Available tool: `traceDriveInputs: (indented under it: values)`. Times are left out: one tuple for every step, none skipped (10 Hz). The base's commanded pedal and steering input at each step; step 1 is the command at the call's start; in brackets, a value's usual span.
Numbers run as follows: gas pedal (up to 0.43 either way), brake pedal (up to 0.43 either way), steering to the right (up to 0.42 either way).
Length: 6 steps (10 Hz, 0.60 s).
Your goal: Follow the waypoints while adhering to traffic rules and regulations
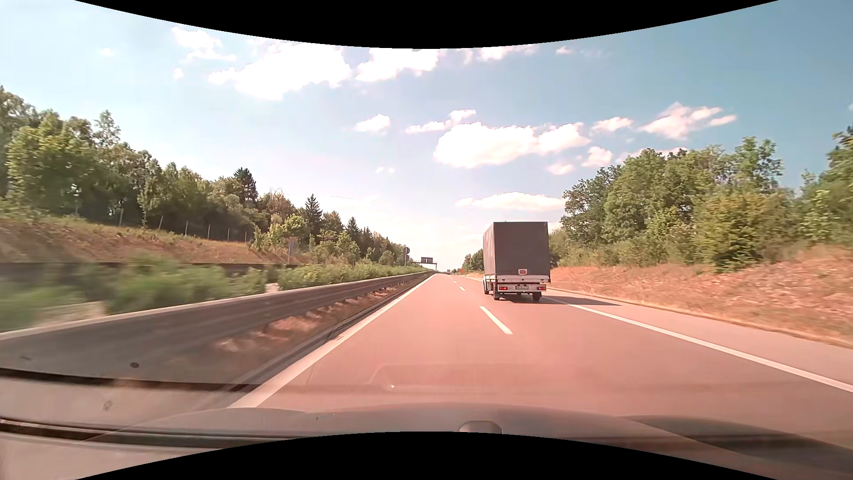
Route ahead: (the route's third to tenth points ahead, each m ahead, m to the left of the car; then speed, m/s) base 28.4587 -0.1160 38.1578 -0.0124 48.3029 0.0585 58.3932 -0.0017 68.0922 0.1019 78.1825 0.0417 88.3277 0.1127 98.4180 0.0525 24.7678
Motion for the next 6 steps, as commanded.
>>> traceDriveInputs:
  values:
    - [0.480, 0.000, -0.003]
    - [0.480, 0.000, -0.003]
    - [0.480, 0.000, -0.002]
    - [0.480, 0.000, -0.001]
    - [0.469, 0.000, 0.000]
    - [0.469, 0.000, 0.000]
